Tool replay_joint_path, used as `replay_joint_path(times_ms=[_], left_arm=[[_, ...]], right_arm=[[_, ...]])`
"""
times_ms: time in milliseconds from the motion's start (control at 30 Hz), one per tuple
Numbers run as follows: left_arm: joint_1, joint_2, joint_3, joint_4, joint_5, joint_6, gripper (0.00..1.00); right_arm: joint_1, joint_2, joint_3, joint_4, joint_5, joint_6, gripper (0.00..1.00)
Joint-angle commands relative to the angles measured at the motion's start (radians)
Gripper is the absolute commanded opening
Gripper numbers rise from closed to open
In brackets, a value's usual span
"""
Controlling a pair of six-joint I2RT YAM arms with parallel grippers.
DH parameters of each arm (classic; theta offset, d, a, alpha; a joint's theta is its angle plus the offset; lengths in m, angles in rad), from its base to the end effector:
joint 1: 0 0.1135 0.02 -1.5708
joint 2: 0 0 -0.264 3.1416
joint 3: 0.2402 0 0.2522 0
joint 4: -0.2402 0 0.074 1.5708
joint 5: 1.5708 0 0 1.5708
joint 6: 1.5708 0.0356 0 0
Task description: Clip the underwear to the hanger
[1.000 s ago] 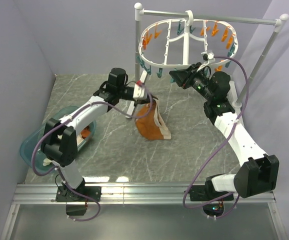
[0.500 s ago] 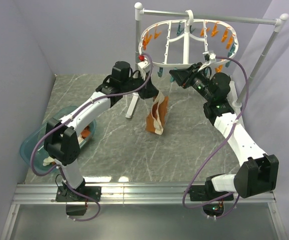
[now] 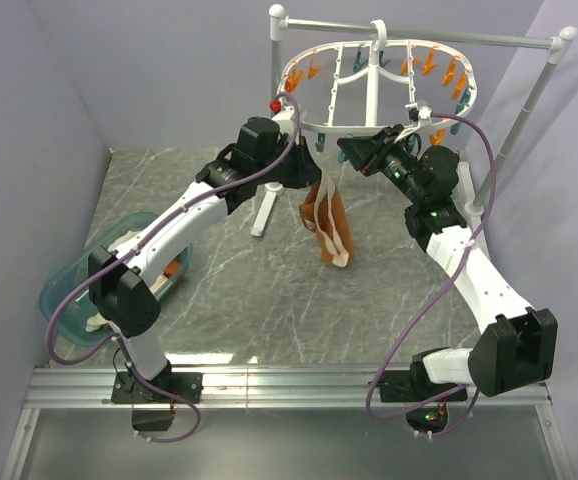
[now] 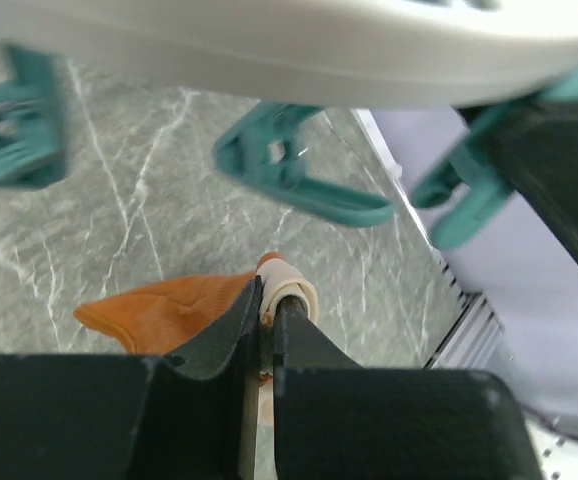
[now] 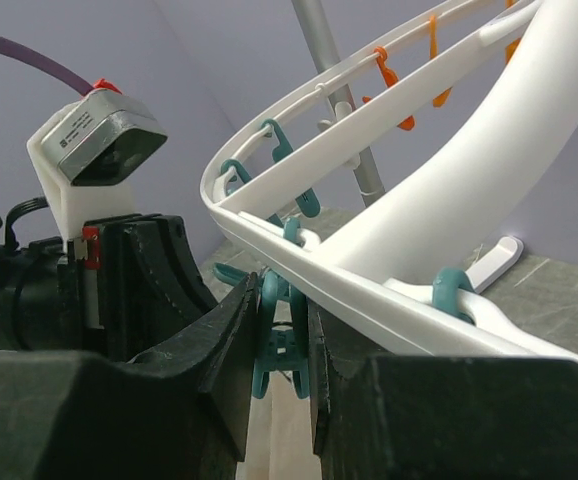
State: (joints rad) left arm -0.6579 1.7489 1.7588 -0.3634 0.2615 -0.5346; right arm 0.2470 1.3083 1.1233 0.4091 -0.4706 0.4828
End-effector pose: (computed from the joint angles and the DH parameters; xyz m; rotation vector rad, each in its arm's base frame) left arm 0.3210 -0.2597 0.3982 0.3137 2.0337 -1.0249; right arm 0.2932 0.0906 0.4059 -0.2483 1.4122 0.9218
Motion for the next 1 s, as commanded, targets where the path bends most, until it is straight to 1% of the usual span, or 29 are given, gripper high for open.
replay_joint_path(times_ms=[0,100,200,500,700,967], left_arm=[[-0.006,-0.008,0.027,-0.043,-0.087,-0.106,0.0],[-0.026,-0.019,0.027,-0.037,-0.139,-0.145,0.0],[-0.039,-0.003,0.056,-0.043,-0.145,-0.175,0.0],[-0.051,0.046,0.157,-0.086,-0.122,-0.291,0.0],[-0.049,0.038,0.145,-0.054,-0.09,-0.344,0.0],[-0.046,0.035,0.159,-0.026,-0.061,-0.372,0.0]], right_arm=[[0.034,-0.009,0.009,0.051,-0.037,0.02,0.0],[0.035,-0.003,0.01,0.053,-0.031,0.042,0.0],[0.04,-0.004,0.013,0.048,-0.028,0.059,0.0],[0.063,0.006,0.003,0.062,-0.022,0.048,0.0],[0.07,0.012,0.007,0.071,-0.014,0.03,0.0],[0.083,0.016,0.0,0.069,-0.02,-0.009,0.0]])
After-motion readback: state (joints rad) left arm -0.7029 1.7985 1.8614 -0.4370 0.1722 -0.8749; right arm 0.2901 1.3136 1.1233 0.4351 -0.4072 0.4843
